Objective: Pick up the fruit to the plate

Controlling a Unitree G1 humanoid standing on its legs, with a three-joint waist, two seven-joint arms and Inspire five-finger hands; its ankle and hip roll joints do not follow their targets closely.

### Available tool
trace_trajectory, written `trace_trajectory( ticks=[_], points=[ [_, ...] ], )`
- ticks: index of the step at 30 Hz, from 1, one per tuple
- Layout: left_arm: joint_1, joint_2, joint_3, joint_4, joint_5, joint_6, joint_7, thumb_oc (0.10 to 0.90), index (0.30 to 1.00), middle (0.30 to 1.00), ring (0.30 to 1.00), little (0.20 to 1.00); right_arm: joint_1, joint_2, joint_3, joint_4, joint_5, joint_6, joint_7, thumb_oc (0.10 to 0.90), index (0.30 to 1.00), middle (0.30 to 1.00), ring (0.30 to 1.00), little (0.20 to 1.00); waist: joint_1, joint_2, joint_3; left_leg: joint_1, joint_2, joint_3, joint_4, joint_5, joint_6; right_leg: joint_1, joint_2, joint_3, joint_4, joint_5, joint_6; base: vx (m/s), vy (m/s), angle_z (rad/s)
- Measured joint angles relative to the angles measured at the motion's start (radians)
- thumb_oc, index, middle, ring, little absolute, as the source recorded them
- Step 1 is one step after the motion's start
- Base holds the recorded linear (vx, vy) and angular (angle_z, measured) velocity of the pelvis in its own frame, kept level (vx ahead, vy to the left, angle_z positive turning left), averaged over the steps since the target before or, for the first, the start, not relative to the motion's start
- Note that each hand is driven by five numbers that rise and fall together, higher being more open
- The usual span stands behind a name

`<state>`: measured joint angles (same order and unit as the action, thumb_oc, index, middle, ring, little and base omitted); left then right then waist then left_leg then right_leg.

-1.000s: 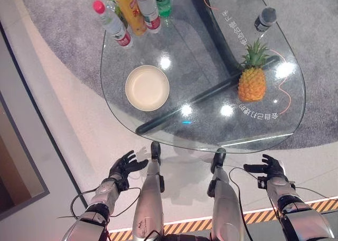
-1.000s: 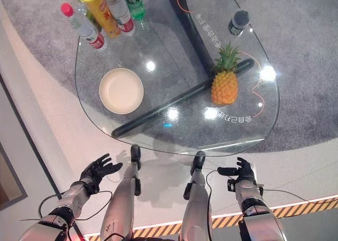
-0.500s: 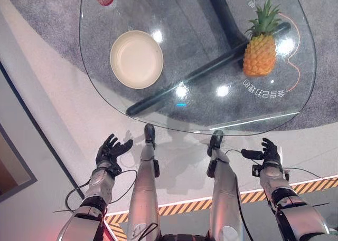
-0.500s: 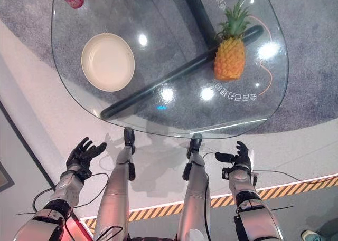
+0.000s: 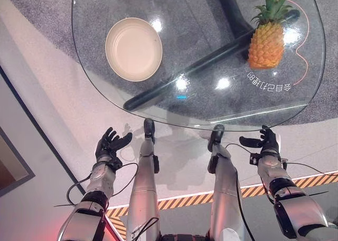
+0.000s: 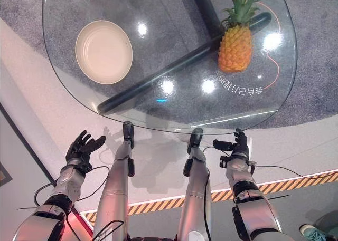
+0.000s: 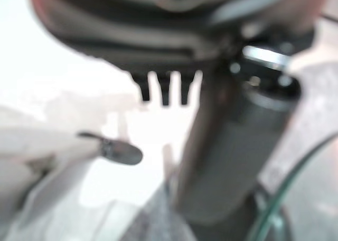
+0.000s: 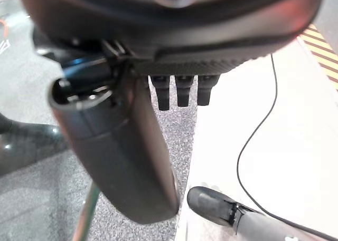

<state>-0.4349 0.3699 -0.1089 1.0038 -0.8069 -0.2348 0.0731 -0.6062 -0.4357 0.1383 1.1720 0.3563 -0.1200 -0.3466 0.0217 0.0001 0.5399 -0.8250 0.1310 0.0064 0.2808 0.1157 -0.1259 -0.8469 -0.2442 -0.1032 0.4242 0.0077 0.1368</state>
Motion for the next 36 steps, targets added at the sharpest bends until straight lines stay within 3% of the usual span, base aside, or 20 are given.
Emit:
trace_trajectory(
  ticks=[5,11,16,25,30,36],
  points=[
    [0.0,0.003,0.0,0.0,0.0,-0.002,-0.004,0.8,0.9,0.9,0.9,0.9,-0.007,-0.023,-0.026,0.03,0.048,0.033,-0.095,0.8,0.9,0.9,0.9,0.9,0.002,0.0,0.0,0.002,0.0,0.0,0.002,-0.001,-0.001,0.003,0.0,0.0,0.001,-0.001,-0.001,0.0,0.0,0.0],
    [0.0,0.013,-0.003,0.018,0.0,-0.013,-0.019,0.8,0.9,0.9,0.9,0.9,-0.008,-0.108,-0.139,0.071,0.121,0.056,-0.219,0.8,0.9,0.9,0.9,0.9,0.001,-0.001,0.0,0.005,0.002,-0.006,0.019,-0.005,-0.002,0.018,0.004,-0.003,-0.011,0.002,0.001,0.01,-0.005,0.0],
    [0.0,0.037,-0.024,0.018,-0.001,-0.013,-0.019,0.8,0.9,0.9,0.9,0.9,-0.007,-0.17,-0.216,0.074,0.198,0.014,-0.351,0.8,0.9,0.9,0.9,0.9,0.0,-0.002,0.0,0.005,0.002,-0.018,0.02,-0.005,-0.002,0.032,0.012,-0.001,-0.035,0.013,0.006,0.0,0.006,-0.01],
    [0.002,0.04,-0.042,-0.012,-0.007,-0.013,0.006,0.8,0.9,0.9,0.9,0.9,-0.038,-0.196,-0.243,-0.149,0.256,-0.174,-0.599,0.8,0.9,0.9,0.9,0.9,-0.003,-0.004,0.001,0.003,-0.001,-0.019,0.015,-0.008,0.002,0.05,0.018,0.0,-0.097,0.057,0.005,-0.01,0.042,-0.04],
    [0.003,0.039,-0.043,-0.036,-0.021,-0.013,0.009,0.8,0.9,0.9,0.9,0.9,-0.059,-0.196,-0.231,-0.314,0.229,-0.238,-0.707,0.8,0.9,0.9,0.9,0.9,-0.001,-0.004,0.001,0.002,-0.003,-0.018,0.012,-0.008,0.004,0.051,0.017,0.001,-0.11,0.06,0.006,-0.02,0.045,-0.01],
    [0.008,0.031,-0.042,-0.044,-0.024,-0.014,0.027,0.8,0.9,0.9,0.9,0.9,-0.073,-0.196,-0.198,-0.558,0.073,-0.263,-0.768,0.8,0.9,0.9,0.9,0.9,-0.009,-0.004,0.001,0.002,-0.007,-0.017,-0.002,-0.008,0.004,0.049,0.016,0.004,-0.122,0.064,0.01,-0.01,0.043,-0.01]
  ],
)
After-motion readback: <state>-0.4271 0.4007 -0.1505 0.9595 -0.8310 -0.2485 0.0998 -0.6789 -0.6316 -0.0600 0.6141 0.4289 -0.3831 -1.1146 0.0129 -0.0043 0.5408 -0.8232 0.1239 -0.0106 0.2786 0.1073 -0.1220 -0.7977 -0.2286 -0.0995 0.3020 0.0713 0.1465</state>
